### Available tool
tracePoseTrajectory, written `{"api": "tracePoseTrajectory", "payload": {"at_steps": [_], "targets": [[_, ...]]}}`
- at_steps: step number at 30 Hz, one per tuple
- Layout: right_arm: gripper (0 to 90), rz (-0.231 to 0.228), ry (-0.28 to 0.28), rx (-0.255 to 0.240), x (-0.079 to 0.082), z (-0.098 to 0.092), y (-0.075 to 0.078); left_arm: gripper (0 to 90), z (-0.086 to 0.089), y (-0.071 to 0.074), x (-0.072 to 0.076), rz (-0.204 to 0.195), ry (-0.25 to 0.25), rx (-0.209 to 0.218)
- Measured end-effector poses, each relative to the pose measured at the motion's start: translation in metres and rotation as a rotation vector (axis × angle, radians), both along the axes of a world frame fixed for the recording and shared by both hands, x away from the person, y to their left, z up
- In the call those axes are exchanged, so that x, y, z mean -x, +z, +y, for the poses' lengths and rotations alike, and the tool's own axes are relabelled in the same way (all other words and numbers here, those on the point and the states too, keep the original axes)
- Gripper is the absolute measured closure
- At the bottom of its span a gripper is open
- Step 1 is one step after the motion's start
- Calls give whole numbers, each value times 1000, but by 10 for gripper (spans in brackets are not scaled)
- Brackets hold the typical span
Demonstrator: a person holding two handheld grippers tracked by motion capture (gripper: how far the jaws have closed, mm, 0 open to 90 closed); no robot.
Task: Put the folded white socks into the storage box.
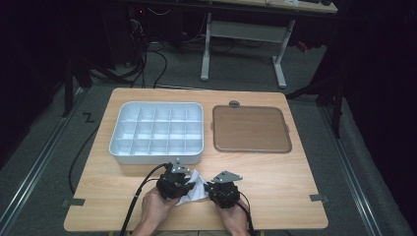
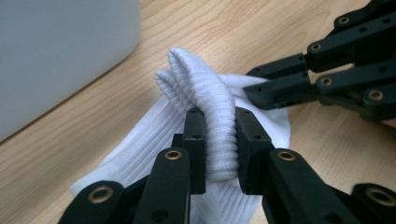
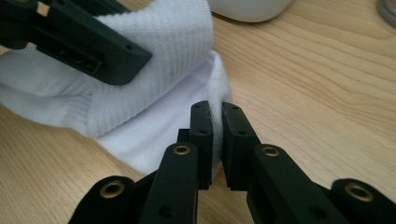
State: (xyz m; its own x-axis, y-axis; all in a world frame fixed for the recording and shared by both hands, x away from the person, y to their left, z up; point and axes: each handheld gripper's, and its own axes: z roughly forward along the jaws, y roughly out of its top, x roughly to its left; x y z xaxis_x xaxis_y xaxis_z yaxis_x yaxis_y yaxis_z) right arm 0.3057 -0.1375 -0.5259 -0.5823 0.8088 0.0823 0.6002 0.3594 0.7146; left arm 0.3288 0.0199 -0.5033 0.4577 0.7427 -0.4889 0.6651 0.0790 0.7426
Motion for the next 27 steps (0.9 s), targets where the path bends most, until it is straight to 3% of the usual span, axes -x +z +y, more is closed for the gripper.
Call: {"api": "tracePoseTrajectory", "payload": {"at_steps": [6, 16, 20, 24, 27], "targets": [[843, -6, 11, 4, -2, 10, 0, 767, 4, -3, 0, -7, 8, -27], [833, -10, -1, 13, -5, 6, -2, 763, -5, -10, 2, -16, -16, -69], [832, -12, 0, 17, -6, 5, -2, 772, -8, -14, 5, -42, -31, -92], [806, -14, -6, 22, -6, 6, -2, 735, -5, -12, 3, -38, -25, -60], [767, -22, -10, 33, -6, 6, 0, 643, -2, -8, 4, -32, -23, -20]]}}
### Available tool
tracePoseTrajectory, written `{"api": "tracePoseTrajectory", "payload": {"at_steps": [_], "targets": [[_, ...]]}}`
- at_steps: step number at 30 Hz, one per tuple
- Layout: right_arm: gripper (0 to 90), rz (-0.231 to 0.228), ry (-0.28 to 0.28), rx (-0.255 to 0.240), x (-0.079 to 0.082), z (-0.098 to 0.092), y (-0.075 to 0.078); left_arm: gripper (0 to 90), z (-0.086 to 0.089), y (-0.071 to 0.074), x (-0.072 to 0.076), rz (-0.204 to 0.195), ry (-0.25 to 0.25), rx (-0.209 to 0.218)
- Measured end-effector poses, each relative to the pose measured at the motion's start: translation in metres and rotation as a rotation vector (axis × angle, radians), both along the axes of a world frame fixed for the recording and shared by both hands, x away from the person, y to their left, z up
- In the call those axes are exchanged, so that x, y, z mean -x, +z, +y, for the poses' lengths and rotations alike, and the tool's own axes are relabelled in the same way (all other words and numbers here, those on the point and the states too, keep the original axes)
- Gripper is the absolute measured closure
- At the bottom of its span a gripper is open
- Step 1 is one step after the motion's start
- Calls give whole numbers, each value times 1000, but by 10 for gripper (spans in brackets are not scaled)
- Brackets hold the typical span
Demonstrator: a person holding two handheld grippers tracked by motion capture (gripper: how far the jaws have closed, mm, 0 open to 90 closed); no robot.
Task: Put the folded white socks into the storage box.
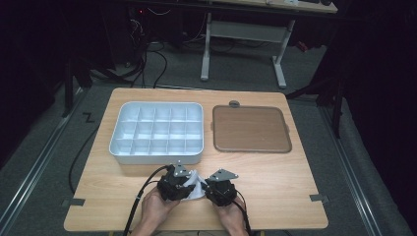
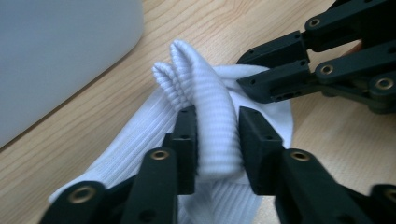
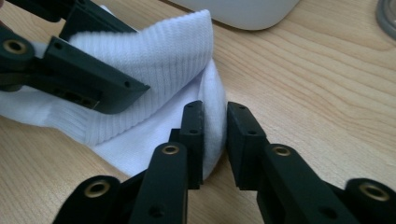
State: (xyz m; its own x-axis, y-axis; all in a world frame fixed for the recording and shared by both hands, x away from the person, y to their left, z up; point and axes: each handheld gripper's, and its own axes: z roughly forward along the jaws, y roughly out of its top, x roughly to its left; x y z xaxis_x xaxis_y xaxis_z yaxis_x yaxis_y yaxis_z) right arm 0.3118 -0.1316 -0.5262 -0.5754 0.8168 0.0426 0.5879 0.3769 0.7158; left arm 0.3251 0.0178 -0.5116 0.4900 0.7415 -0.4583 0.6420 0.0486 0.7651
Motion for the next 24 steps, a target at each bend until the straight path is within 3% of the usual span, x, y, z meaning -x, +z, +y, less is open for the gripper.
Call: {"api": "tracePoseTrajectory", "payload": {"at_steps": [7, 14, 20, 24], "targets": [[754, -13, -2, -12, 2, -4, 8, 530, 6, 7, 1, 31, 3, 75], [758, -30, -4, -20, 6, -11, 16, 505, 21, 19, 10, 26, -1, 144], [782, -44, -3, -35, 9, -18, 26, 509, 42, 25, 14, 9, 49, 190], [782, -70, 19, -32, 12, -14, 35, 514, 56, 23, 14, 1, 89, 185]]}}
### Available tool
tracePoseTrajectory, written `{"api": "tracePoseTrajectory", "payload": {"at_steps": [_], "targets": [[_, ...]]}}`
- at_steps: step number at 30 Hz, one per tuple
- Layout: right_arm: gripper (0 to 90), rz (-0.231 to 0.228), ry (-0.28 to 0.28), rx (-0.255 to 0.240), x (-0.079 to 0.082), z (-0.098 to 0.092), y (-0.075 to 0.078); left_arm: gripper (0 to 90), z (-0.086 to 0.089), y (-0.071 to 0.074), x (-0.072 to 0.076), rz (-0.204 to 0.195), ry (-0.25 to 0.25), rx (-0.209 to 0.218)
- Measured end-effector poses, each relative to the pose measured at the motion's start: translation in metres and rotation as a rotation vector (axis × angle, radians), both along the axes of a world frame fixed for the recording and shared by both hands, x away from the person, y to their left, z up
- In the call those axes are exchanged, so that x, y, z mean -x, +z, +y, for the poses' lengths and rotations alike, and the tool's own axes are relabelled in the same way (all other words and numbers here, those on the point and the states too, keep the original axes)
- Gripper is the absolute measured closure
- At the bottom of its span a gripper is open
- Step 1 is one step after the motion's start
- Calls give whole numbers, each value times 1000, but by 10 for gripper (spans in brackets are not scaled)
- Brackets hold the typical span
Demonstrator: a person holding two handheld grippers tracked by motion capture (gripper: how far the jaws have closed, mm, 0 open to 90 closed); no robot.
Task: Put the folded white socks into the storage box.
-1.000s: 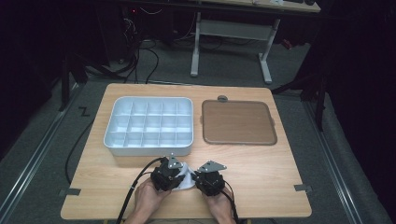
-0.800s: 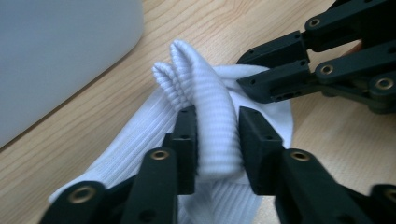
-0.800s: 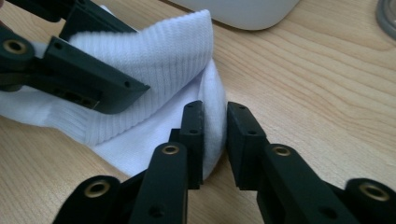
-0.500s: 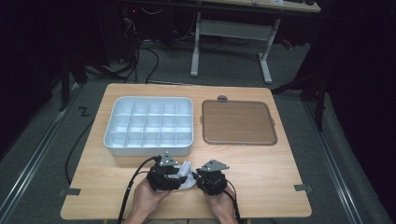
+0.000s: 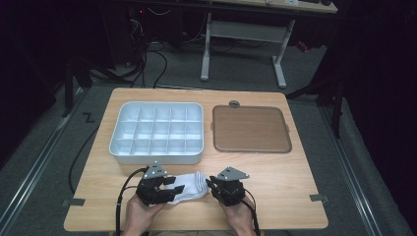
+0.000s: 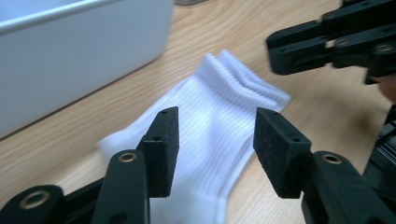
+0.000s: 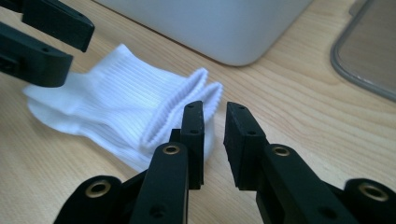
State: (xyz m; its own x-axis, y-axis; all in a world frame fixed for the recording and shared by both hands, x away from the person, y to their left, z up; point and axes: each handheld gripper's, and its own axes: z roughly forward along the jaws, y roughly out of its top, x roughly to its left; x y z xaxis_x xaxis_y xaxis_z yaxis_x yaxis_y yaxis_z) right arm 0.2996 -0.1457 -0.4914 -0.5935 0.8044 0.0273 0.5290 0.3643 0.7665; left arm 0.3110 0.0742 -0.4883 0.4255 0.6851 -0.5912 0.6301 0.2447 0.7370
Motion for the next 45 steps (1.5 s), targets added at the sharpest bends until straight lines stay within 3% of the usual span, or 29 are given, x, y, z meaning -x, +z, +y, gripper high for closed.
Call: {"api": "tracePoseTrajectory", "payload": {"at_steps": [4, 7, 11, 14, 17, 19, 20, 23, 25, 32, 39, 45], "targets": [[782, -18, 44, 12, 5, 14, 7, 513, 11, -12, 0, 2, 40, -41], [782, -21, 64, 21, 6, 20, 7, 502, 13, -17, 1, -1, 44, -40], [775, 2, 82, 25, 4, 28, 1, 490, 15, -26, 2, -3, 46, -46], [745, 35, 91, 61, 0, 33, -10, 485, 15, -31, 3, -3, 50, -47], [759, 41, 84, 85, -1, 33, -16, 482, 13, -35, 3, -11, 48, -62], [850, 43, 77, 110, -1, 34, -20, 469, 11, -37, 4, -20, 43, -78], [850, 43, 77, 110, -1, 34, -20, 469, 11, -39, 4, -22, 45, -84], [870, 12, 75, 119, 3, 34, -16, 463, 10, -41, 3, -15, 54, -95], [871, -14, 68, 134, 7, 33, -11, 470, 8, -44, 3, -18, 57, -127], [869, 17, 26, 142, 8, 20, -23, 479, 0, -46, 2, -14, 82, -163], [864, 12, 26, 120, 8, 15, -28, 478, 1, -47, 4, -28, 100, -155], [861, -2, 35, 139, 4, 16, -29, 473, -1, -46, 3, -10, 116, -170]]}}
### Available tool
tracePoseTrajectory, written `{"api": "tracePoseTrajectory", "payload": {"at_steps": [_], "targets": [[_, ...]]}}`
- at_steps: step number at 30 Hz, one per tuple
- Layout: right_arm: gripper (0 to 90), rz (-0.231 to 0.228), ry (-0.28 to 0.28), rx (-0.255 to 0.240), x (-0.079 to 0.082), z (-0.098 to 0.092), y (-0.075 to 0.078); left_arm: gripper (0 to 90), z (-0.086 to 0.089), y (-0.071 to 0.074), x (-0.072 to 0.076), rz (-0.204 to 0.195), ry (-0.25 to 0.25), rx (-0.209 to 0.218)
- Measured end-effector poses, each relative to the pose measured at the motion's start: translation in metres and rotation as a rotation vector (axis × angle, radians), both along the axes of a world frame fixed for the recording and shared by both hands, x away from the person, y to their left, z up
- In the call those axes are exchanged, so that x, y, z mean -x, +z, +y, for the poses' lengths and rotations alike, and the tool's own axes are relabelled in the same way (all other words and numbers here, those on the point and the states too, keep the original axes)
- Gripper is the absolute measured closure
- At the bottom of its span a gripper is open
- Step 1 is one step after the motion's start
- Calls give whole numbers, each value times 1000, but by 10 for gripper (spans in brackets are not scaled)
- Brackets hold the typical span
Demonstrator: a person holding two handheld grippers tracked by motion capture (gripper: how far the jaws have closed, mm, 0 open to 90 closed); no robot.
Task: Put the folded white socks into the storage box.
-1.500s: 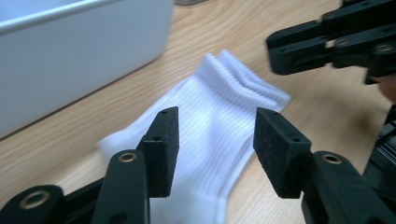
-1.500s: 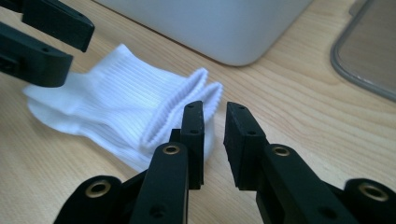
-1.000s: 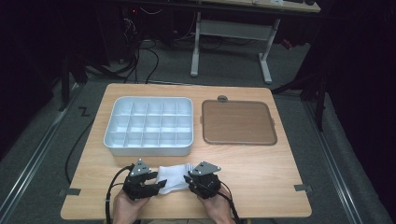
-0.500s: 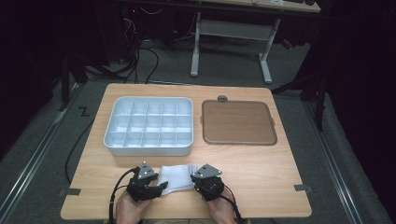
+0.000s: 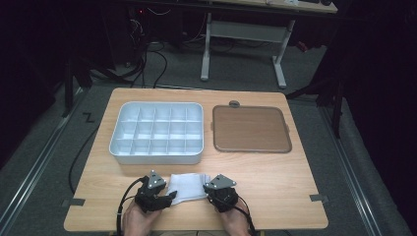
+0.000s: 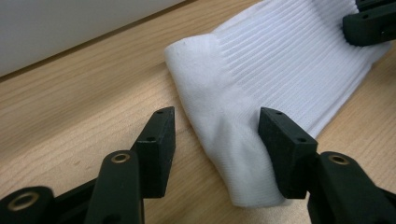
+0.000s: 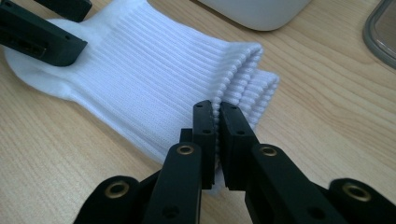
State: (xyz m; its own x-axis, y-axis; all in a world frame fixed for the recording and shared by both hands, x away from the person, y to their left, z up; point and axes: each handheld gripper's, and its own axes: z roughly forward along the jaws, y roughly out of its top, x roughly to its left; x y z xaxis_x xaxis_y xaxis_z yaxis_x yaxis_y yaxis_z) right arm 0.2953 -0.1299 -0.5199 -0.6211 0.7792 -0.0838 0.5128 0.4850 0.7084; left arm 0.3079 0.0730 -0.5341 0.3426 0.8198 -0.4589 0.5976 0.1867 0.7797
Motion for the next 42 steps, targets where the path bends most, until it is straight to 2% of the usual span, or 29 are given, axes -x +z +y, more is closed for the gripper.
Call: {"api": "tracePoseTrajectory", "payload": {"at_steps": [2, 5, 7, 8, 9, 10, 12, 14, 15, 19, 21, 24, 26, 30, 33, 38, 39, 42], "targets": [[859, 5, -4, -2, -1, 0, 0, 471, -1, 0, -1, 6, 2, -1], [842, 5, 0, 4, -2, 1, 1, 474, 0, 3, -3, 38, -10, 5], [778, 21, -1, -14, -3, 0, 3, 478, 1, 5, -6, 67, -22, 11], [778, 21, -1, -14, -3, 0, 3, 478, 1, 6, -7, 76, -25, 15], [727, 29, -6, -21, -3, 0, 5, 450, 1, 6, -9, 82, -30, 18], [727, 29, -6, -21, -3, 0, 5, 450, 1, 7, -10, 83, -33, 20], [689, 26, -11, -48, -2, -3, 9, 429, 2, 12, -12, 84, -27, 55], [683, 19, -7, -49, -1, -3, 11, 422, 4, 17, -15, 78, -12, 89], [680, 14, -8, -52, 0, -3, 13, 419, 6, 19, -17, 74, -12, 92], [699, -9, -10, -72, 3, -2, 22, 413, 8, 23, -29, 80, 6, 108], [746, -20, 3, -79, 2, 0, 26, 413, 8, 23, -35, 83, 13, 108], [831, -11, 39, -98, 2, 6, 30, 414, 8, 22, -43, 86, 24, 113], [848, -1, 61, -108, 1, 12, 31, 415, 7, 22, -47, 94, 29, 115], [854, 17, 85, -116, 0, 26, 27, 416, 5, 18, -52, 104, 35, 119], [855, 40, 93, -111, -4, 37, 18, 417, 4, 15, -54, 112, 34, 112], [855, 63, 91, -95, -6, 41, 7, 421, 0, 8, -58, 128, 36, 94], [855, 72, 88, -80, -6, 41, 3, 423, -1, 8, -58, 124, 38, 92], [855, 79, 85, -79, -6, 40, 1, 431, 0, 8, -58, 123, 40, 91]]}}
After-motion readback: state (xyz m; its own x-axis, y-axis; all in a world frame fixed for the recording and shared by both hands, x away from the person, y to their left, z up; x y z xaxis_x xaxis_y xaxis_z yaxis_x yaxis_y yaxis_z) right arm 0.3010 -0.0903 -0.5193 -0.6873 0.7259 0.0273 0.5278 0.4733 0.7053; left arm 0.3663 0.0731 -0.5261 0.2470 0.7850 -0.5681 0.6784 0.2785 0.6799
